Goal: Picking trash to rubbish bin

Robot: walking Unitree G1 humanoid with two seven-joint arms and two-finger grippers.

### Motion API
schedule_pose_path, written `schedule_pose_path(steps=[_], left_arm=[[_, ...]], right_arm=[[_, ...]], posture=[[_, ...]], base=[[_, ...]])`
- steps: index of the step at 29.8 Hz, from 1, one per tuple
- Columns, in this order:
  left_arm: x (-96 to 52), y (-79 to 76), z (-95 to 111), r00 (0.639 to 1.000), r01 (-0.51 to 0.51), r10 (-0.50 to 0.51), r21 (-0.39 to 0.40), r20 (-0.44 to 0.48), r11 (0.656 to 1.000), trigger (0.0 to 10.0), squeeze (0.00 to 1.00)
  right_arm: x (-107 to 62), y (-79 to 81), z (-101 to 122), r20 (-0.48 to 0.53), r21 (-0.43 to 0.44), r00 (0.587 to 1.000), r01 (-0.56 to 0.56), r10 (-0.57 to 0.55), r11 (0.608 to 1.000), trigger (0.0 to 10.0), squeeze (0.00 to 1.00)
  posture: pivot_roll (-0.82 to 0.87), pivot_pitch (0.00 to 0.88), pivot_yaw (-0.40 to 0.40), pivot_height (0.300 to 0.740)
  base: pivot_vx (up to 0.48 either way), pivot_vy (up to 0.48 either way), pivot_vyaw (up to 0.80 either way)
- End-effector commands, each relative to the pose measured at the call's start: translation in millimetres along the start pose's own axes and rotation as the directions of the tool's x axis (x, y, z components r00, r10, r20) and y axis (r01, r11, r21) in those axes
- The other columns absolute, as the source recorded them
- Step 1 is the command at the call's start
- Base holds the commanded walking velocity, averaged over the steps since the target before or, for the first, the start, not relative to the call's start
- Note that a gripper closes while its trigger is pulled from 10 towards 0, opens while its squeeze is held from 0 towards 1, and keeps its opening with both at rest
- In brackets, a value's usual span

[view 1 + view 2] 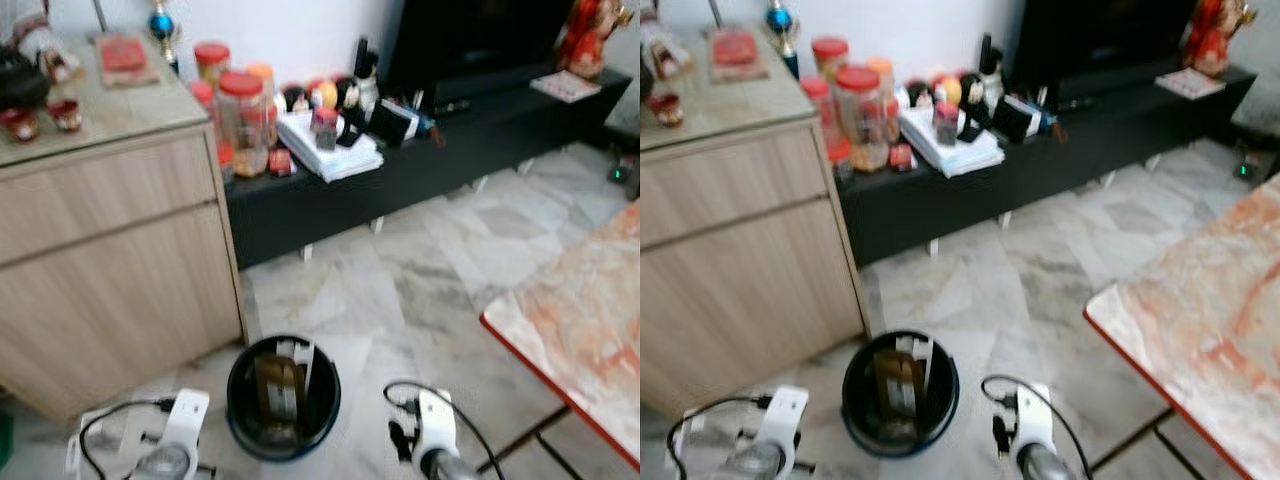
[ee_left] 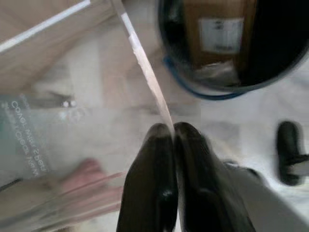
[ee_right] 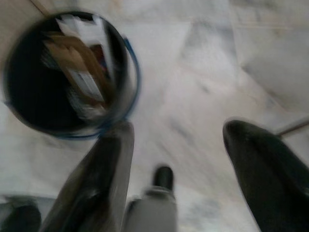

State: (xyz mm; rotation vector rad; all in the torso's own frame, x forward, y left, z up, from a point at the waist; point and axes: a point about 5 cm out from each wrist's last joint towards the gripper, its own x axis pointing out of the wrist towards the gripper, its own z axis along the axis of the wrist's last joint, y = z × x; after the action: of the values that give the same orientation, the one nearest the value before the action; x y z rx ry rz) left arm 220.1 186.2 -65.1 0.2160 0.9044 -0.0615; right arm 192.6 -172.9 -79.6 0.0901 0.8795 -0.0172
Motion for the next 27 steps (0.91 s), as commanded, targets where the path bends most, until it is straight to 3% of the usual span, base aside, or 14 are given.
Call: schedule_pose_path(steps=[1, 11, 16, 21, 27], left_arm=[[-1.9, 12.1, -9, 0.999, -0.028, 0.028, 0.022, -0.030, 0.999, 10.0, 0.00], [-1.4, 12.0, -5, 0.999, -0.028, 0.028, 0.033, -0.015, 0.999, 10.0, 0.00], [0.1, 11.2, 6, 0.999, -0.027, 0.026, 0.039, 0.022, 0.999, 10.0, 0.00], [1.2, 13.6, 24, 0.995, -0.039, 0.038, 0.010, 0.089, 0.999, 10.0, 0.00], [1.5, 12.1, 66, 0.972, -0.012, 0.015, -0.014, 0.235, 1.000, 10.0, 0.00]], right_arm=[[2.7, 8.4, 9, 0.028, 0.009, 0.999, -0.021, 0.021, 1.000, 10.0, 0.00], [3.0, 10.0, 10, 0.025, 0.008, 0.999, -0.042, 0.042, 0.999, 10.0, 0.00], [4.7, 17.6, 17, 0.027, -0.046, 0.994, -0.108, 0.109, 0.993, 10.0, 0.00], [6.7, 24.9, 27, 0.036, -0.104, 0.986, -0.157, 0.162, 0.982, 10.0, 0.00], [9.2, 40.2, 49, 0.075, -0.173, 0.963, -0.241, 0.257, 0.955, 10.0, 0.00]], posture=[[0.10, 0.076, -0.072, 0.740], [0.10, 0.076, -0.074, 0.740], [0.10, 0.077, -0.075, 0.740], [0.10, 0.075, -0.074, 0.740], [0.10, 0.076, -0.077, 0.740]], base=[[0.356, 0.000, 0.00], [0.352, 0.000, 0.00], [0.345, 0.000, 0.00], [0.120, 0.000, 0.00], [0.000, 0.000, 0.00]])
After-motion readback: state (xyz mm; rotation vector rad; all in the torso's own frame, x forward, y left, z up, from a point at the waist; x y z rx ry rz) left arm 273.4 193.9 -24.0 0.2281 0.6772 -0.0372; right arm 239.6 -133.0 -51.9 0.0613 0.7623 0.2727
